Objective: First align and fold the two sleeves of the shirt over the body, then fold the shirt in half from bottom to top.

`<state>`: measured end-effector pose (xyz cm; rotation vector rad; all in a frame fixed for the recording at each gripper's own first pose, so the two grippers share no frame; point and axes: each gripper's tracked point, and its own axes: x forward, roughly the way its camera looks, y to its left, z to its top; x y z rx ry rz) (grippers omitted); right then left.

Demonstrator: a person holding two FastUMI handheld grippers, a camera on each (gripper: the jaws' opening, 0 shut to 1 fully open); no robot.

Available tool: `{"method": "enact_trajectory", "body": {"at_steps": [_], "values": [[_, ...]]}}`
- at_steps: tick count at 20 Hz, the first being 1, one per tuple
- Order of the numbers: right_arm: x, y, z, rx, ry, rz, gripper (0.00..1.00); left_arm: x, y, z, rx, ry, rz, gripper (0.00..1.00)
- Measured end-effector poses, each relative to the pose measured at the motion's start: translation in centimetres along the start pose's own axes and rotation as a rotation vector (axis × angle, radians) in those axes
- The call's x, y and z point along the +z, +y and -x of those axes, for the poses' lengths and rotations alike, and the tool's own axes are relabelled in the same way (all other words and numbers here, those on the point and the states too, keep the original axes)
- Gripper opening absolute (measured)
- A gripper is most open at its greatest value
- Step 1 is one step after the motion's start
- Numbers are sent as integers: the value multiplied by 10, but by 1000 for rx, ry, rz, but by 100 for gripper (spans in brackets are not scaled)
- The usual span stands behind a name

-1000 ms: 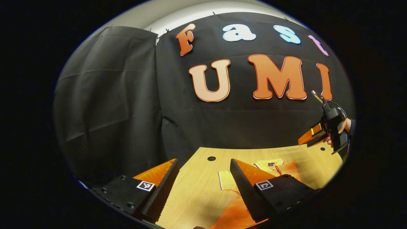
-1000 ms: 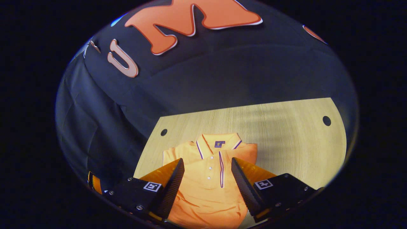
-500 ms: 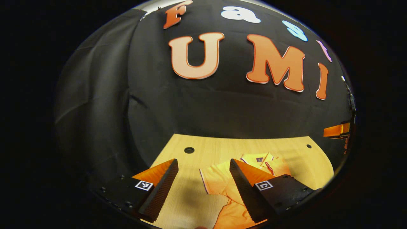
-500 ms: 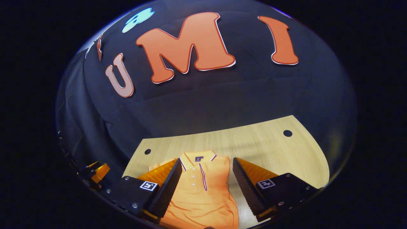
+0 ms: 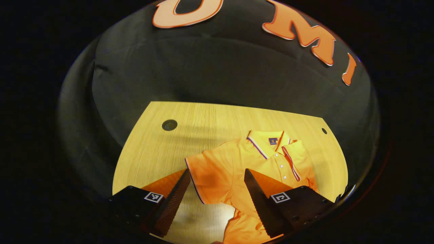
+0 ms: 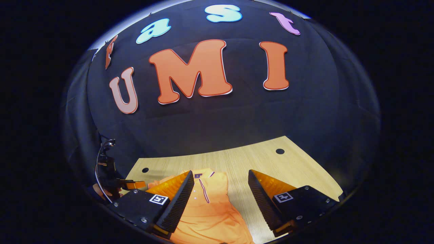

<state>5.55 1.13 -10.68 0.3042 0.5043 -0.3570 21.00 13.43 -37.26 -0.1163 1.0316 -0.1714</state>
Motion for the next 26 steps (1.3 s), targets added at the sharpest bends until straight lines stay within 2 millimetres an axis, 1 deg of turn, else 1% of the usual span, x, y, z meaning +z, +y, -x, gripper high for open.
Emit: {"method": "enact_trajectory", "body": {"at_steps": [2,3,6,8,10,13,16,17,18,19,20,22,23,24,25,26], "values": [[-6,-5,2,-20,4,-7,97,-8,-1,-20,9,69,26,99],[-10,-6,4,-26,10,-3,98,-12,3,-27,25,105,40,98],[-13,-10,14,-49,17,15,97,-17,1,-49,7,186,90,99],[-16,-9,23,-52,22,24,97,-21,13,-61,43,233,98,99],[-19,-10,30,-61,23,27,97,-30,17,-72,61,289,98,98],[-23,-12,38,-74,21,14,98,-41,30,-83,103,359,79,98],[-30,-15,42,-84,34,5,98,-47,32,-92,114,395,73,98],[-33,-17,45,-95,41,6,98,-53,37,-92,141,414,52,98],[-34,-18,49,-98,42,4,97,-50,38,-91,149,419,39,98],[-34,-21,52,-106,41,-1,98,-51,39,-93,162,427,29,92],[-35,-21,53,-104,41,-9,98,-53,37,-93,165,436,22,91],[-38,-19,53,-104,47,-26,98,-45,32,-96,133,412,-14,77],[-38,-19,53,-104,48,-28,98,-44,26,-99,122,403,-7,57],[-39,-19,55,-108,48,-27,98,-45,26,-101,114,407,-21,37],[-39,-17,56,-103,48,-24,98,-45,23,-97,88,402,-26,17],[-40,-19,58,-106,48,-17,98,-44,20,-94,71,394,-30,17]]}}
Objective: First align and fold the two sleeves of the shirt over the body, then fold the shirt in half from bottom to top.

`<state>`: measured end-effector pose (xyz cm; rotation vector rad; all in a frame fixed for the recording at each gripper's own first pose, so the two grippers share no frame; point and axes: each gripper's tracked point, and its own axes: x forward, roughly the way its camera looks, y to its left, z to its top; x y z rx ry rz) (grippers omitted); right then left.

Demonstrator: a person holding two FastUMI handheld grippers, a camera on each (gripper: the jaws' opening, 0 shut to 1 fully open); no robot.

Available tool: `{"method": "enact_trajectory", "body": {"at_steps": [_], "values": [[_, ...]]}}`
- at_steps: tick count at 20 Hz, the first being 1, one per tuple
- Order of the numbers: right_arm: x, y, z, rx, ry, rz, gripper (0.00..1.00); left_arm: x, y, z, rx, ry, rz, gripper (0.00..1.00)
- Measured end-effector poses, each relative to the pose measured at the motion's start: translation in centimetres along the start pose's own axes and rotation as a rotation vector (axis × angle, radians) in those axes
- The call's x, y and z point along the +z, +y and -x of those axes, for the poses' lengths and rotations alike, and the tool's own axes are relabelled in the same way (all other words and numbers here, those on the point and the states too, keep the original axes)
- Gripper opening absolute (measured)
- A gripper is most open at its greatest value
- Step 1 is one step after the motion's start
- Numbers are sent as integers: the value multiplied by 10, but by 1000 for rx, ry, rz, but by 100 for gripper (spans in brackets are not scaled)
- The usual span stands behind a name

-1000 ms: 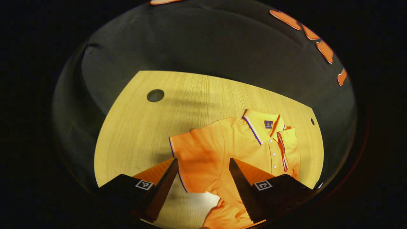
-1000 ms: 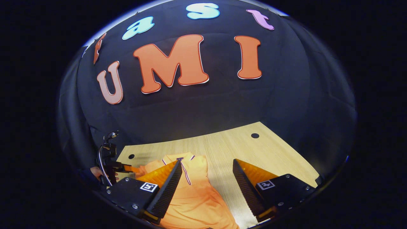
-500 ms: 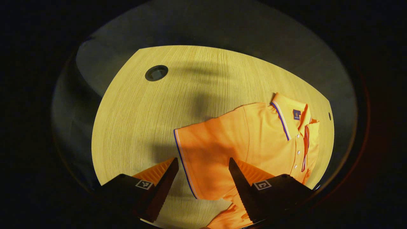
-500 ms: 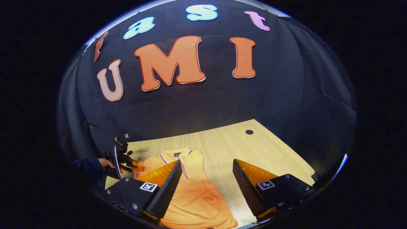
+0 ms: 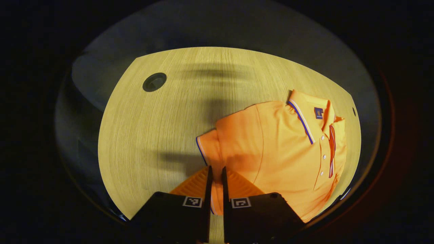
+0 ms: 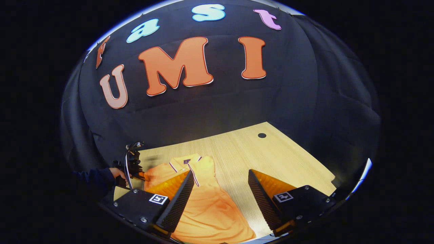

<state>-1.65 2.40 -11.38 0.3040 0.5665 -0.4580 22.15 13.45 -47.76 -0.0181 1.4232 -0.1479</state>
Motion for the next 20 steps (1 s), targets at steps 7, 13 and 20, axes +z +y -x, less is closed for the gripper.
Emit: {"method": "enact_trajectory", "body": {"at_steps": [7,13,20], "values": [[-2,-15,6,-40,2,-8,98,29,-39,40,-117,-158,-109,17],[-10,-24,16,-48,4,-34,98,43,-81,57,-141,-205,-189,16],[-17,-40,25,-65,2,-73,98,53,-158,69,-230,-252,-310,13]]}}
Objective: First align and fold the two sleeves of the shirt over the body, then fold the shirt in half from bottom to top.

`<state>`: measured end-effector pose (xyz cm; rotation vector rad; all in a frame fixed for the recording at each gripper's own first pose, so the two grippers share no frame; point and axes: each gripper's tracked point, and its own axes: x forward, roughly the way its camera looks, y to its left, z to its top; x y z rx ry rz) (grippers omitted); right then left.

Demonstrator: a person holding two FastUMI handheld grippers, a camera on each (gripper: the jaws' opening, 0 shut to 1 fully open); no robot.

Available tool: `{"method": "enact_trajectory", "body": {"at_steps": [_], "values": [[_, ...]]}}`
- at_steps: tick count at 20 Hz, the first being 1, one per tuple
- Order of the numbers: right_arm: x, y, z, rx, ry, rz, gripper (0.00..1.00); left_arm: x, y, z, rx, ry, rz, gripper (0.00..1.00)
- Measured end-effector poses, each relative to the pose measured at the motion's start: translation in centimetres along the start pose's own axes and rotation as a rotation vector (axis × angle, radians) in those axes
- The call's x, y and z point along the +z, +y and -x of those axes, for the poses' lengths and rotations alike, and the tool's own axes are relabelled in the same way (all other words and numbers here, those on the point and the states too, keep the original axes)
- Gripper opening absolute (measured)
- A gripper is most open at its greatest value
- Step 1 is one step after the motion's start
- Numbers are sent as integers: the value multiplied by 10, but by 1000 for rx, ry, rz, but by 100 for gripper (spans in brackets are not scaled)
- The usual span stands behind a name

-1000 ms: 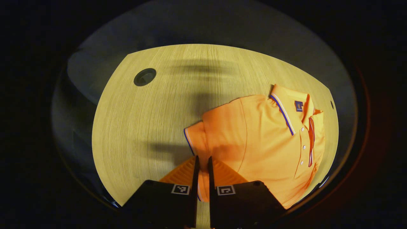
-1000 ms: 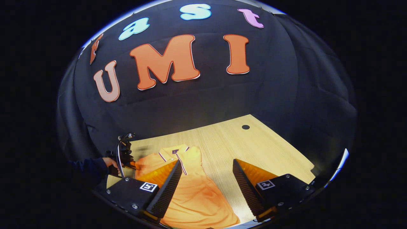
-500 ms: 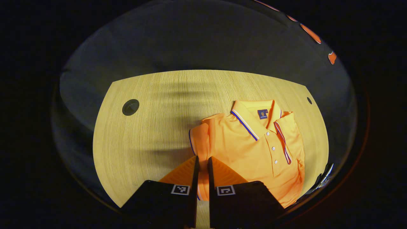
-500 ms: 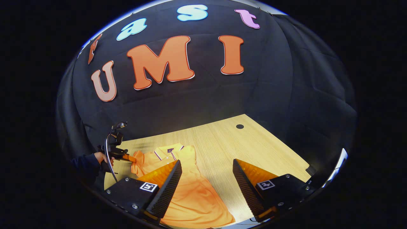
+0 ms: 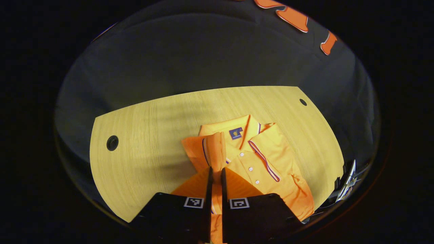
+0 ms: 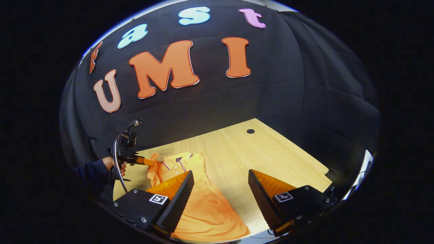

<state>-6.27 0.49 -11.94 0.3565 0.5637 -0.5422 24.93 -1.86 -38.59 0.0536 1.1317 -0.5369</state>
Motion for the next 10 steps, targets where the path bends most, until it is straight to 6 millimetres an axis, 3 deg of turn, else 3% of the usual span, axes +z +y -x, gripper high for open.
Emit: {"method": "enact_trajectory", "body": {"at_steps": [4,6,7,9,10], "values": [[-6,-10,4,-12,10,-18,98,-1,-26,-4,-48,12,7,17],[-10,-14,5,-18,18,-29,98,-1,-52,-5,-140,9,24,26],[-11,-14,7,-16,24,-36,98,-3,-63,-4,-188,7,31,47],[-14,-17,9,-22,29,-42,98,-6,-71,1,-216,-2,30,50],[-15,-19,11,-27,28,-41,98,-9,-70,3,-209,-6,22,57]]}}
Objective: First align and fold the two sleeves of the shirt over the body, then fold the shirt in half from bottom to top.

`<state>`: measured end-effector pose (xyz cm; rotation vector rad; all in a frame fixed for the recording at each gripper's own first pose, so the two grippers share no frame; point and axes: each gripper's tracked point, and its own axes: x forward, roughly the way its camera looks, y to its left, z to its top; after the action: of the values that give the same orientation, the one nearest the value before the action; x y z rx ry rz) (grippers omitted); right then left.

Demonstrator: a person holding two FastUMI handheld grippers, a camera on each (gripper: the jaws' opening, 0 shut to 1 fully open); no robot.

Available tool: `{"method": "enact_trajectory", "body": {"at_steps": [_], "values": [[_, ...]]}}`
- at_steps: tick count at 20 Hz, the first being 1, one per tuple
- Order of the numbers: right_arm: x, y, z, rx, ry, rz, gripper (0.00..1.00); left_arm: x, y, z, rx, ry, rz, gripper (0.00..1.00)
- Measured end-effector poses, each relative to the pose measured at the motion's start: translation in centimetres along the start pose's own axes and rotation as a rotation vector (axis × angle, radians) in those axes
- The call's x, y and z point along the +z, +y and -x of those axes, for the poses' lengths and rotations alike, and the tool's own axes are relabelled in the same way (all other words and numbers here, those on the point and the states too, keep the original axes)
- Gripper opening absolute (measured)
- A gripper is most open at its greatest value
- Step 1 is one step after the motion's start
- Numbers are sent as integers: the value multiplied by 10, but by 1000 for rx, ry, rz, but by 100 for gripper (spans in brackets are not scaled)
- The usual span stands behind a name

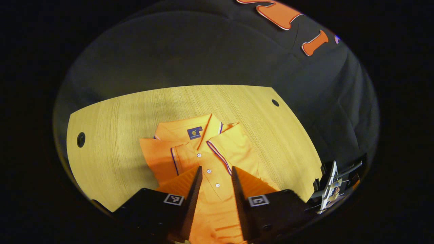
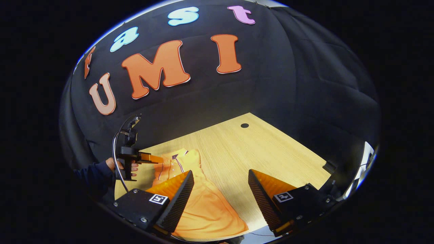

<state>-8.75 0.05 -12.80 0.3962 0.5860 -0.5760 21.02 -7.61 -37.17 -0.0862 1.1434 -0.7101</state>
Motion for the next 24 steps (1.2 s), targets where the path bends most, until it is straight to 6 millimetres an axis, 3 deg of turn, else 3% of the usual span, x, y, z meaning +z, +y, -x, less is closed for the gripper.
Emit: {"method": "enact_trajectory", "body": {"at_steps": [1,2,3,5,10,17,24], "values": [[1,-1,0,-3,-3,3,98,-2,3,1,14,1,-19,82],[1,-2,1,-6,-5,6,98,-4,5,5,30,-8,-39,81],[1,-1,1,-7,-8,9,98,-2,6,11,44,-24,-57,90],[0,1,0,-6,-14,15,98,-1,6,26,65,-73,-82,95],[6,8,-1,12,-63,59,98,17,-13,90,102,-291,-133,98],[38,25,5,121,-193,182,98,25,-55,223,189,-630,-142,99],[39,33,24,239,-307,248,98,-10,-95,313,298,-893,-168,98]]}}
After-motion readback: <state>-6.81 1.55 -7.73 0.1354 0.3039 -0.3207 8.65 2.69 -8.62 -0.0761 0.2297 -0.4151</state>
